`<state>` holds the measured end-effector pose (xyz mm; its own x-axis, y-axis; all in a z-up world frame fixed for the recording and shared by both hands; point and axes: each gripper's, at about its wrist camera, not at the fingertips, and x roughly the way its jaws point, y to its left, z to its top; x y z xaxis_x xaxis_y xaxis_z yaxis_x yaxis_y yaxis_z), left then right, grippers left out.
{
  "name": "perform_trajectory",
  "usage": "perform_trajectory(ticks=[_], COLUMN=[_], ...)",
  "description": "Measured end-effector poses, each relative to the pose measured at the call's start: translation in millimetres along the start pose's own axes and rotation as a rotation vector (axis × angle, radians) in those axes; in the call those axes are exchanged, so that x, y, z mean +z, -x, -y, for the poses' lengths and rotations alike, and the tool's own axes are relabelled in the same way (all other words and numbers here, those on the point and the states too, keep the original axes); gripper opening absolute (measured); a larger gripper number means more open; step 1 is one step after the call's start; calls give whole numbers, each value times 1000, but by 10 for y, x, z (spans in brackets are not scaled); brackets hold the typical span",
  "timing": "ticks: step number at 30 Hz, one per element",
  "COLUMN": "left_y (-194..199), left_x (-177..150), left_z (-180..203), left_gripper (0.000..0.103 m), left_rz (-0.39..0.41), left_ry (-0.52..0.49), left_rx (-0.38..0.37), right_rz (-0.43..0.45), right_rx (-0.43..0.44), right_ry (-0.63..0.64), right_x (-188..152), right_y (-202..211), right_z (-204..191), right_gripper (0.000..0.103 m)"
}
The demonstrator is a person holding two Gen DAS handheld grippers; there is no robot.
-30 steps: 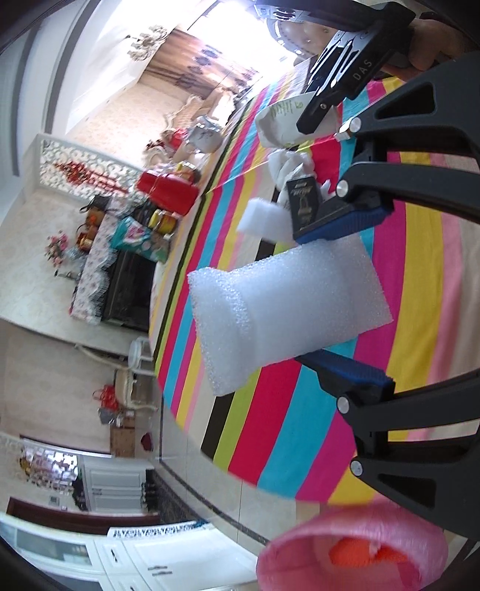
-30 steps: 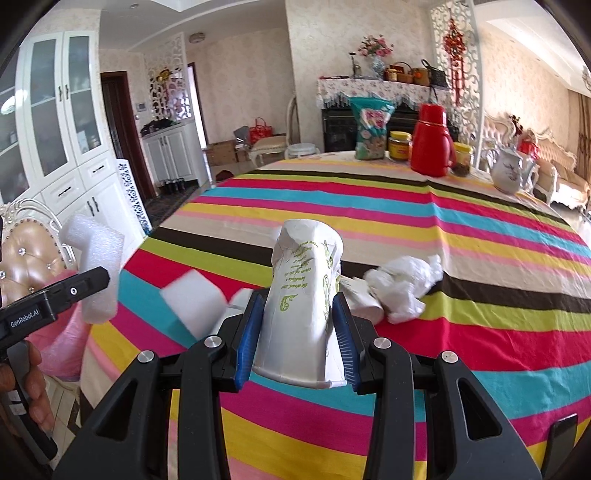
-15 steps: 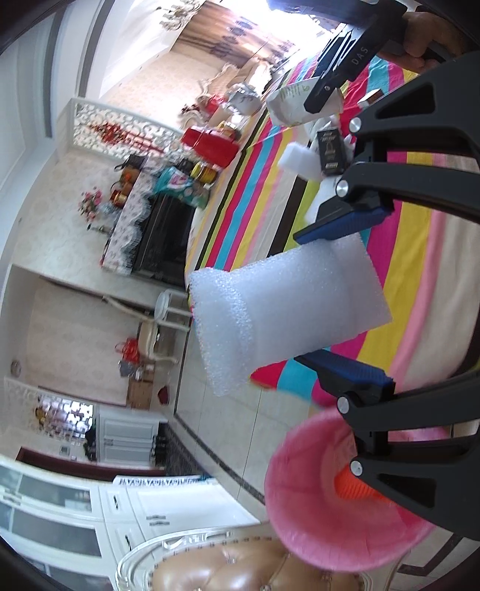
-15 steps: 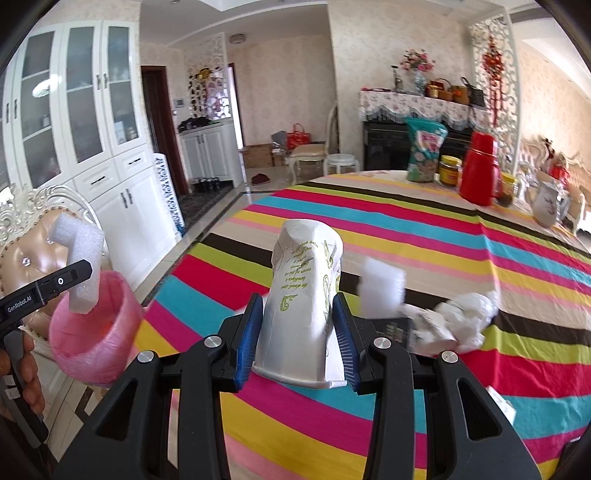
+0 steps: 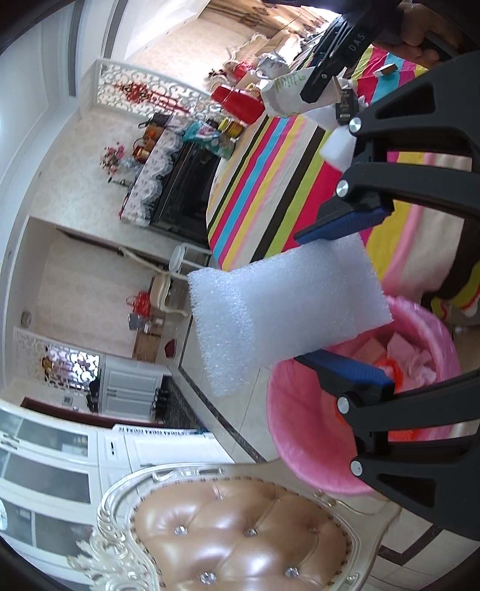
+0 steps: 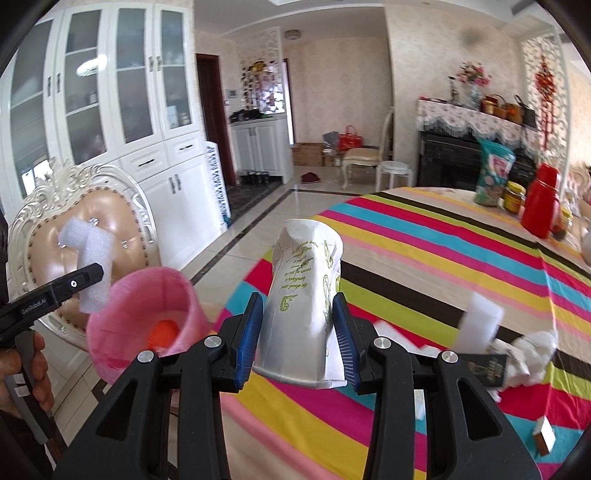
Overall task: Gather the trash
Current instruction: 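Carry the foam sleeve and paper cup in both tools over the pink bin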
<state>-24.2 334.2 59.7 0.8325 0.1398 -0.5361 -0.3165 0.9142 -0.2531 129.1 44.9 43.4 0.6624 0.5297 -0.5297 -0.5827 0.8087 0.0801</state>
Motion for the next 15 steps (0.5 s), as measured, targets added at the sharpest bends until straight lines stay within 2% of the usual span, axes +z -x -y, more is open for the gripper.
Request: perform_trajectory(ticks=[15], left_y=[77], left_x=[-15], left_z=[-642], left_gripper=[57], left_rz=[-5], left_ry=[69], left_rx=[78], right_rz=[-30], right_rx=[146], right_ry=[108], right_x=[179], right_y=[-451], right_z=[-1007], right_gripper=[38])
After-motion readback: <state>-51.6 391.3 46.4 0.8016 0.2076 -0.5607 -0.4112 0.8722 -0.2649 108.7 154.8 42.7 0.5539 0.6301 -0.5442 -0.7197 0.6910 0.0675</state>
